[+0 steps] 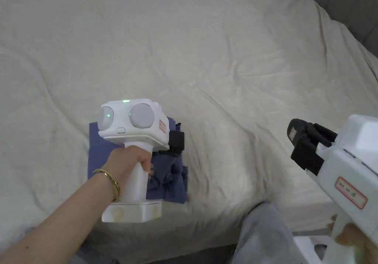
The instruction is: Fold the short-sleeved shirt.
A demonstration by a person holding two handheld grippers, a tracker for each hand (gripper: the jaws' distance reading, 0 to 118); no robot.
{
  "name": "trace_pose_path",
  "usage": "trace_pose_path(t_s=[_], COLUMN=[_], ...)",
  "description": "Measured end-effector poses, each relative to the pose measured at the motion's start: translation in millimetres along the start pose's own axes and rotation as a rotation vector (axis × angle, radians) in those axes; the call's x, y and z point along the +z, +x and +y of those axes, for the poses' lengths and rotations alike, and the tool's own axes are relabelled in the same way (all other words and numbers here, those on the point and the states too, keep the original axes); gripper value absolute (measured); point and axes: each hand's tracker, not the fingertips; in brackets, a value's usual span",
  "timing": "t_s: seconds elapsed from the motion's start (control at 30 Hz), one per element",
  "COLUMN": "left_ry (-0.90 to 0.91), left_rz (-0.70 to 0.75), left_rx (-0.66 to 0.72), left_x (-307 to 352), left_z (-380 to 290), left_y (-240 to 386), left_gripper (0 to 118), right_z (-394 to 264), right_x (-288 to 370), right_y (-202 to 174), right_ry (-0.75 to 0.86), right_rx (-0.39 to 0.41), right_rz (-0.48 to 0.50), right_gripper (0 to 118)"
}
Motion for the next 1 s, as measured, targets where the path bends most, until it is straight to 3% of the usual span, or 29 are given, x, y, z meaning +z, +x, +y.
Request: trace_pose_path(t_s=[0.07, 0.13, 0.2, 0.33, 0.57, 0.77, 0.9, 1.0], left_ry=[0.016, 0.066, 0.179, 0.393, 0.224, 0.217, 0.22, 0.375], left_rz=[-0.046, -0.101, -0.1, 0.067, -0.001, 0.042, 0.006, -0.038], left_rx=[0.019, 0.03, 0.032, -0.014, -0.057, -0.084, -0.041, 0.008], left_x=[5, 24, 46, 70, 16, -25, -14, 29], left_z=[-2, -1, -2, -18, -62, -88, -75, -67], left_y=[2, -1, -6, -10, 6, 25, 24, 14], left_gripper=[76, 74, 53, 2, 2, 1, 1, 1], right_z=[-2, -3, -4, -4, -1, 3, 7, 13], right_x=[1, 0, -1, -5, -7, 2, 3, 2], right_y=[5, 10, 10, 5, -13, -26, -29, -37], right_ry=[-0.009, -0.016, -0.02, -0.02, -0.025, -0.029, -0.019, 0.003], right_rx=[-0.006, -0.016, -0.02, -0.018, -0.001, 0.008, 0.028, 0.062], right_rz=[-0.017, -0.024, -0.023, -0.007, 0.025, 0.026, 0.039, 0.057], right_gripper=[2, 2, 2, 2, 2, 2, 2, 2])
